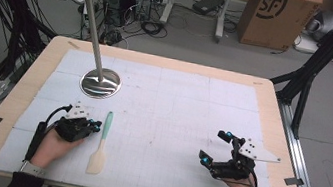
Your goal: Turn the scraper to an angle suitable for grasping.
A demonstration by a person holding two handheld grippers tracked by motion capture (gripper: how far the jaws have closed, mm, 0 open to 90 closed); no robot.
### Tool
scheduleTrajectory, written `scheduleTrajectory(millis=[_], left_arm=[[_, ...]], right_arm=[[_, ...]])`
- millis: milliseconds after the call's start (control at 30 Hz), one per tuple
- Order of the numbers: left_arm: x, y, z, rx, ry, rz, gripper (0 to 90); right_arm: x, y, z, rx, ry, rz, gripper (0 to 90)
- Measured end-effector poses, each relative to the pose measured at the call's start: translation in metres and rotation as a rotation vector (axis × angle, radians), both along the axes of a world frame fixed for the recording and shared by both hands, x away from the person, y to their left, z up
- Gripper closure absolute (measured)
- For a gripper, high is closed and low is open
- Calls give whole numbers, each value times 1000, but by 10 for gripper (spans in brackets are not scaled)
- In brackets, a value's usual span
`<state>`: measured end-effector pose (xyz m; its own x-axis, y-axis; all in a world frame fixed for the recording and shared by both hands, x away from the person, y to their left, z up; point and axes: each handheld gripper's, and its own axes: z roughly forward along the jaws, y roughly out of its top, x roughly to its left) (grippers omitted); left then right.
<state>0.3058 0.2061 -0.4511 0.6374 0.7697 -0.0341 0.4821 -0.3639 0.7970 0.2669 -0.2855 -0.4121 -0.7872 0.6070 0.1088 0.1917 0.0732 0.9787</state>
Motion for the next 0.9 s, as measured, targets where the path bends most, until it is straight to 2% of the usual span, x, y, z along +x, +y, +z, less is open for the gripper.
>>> scheduleTrajectory(millis=[67,167,467,667,733,900], left_arm=[[3,-1,1,12,-2,-17,899],[7,-5,1,2,14,-31,899],[8,-36,1,12,2,-109,898],[-2,-67,3,43,-7,-234,898],[-7,-77,3,37,-1,-294,898],[-19,-94,3,48,-12,-387,899]], right_arm=[[0,0,0,3,0,-1,3],[0,-1,0,3,1,-4,3],[0,1,0,-2,5,0,3],[0,0,0,2,6,1,3],[0,0,0,4,5,-2,3],[0,0,0,3,8,0,3]])
